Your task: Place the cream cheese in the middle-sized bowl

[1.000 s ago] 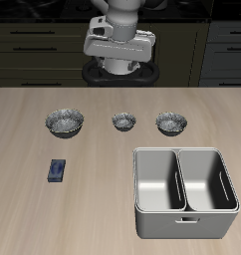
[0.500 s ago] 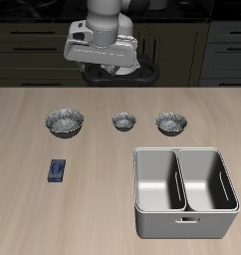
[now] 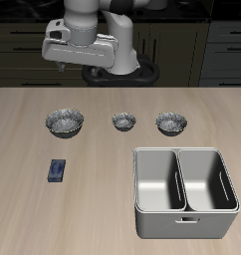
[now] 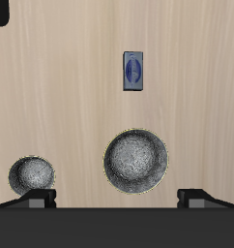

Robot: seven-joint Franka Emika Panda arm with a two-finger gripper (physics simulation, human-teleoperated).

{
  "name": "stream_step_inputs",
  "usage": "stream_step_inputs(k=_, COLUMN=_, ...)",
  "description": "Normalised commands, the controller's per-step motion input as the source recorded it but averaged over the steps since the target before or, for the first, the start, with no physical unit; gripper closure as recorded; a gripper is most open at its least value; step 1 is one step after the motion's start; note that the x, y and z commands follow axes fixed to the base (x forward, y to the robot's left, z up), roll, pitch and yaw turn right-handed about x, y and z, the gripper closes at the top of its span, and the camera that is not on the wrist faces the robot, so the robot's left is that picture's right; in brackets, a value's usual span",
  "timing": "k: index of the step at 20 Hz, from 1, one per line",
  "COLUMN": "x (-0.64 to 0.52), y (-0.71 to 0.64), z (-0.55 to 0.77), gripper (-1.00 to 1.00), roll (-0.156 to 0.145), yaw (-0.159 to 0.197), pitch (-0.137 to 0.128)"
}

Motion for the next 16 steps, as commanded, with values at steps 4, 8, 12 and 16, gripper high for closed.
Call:
stream_step_inputs(k=4, x=0.16, y=-0.38, z=0.11, gripper=-1.0, roll=-0.006, yaw=-0.012, pitch=-0.002)
stream_step_inputs(k=8, x=0.2, y=-0.41, z=0.04, gripper=-1.0, roll=-0.029, yaw=-0.017, pitch=0.035)
stream_step_inputs(k=12, x=0.17, y=-0.22, z=0.06, gripper=-1.0, roll=0.009, yaw=-0.008, pitch=0.006)
stream_step_inputs(k=16, x=0.22, y=-0.01, z=0.04, gripper=-1.0, roll=0.062, yaw=0.012, pitch=0.014)
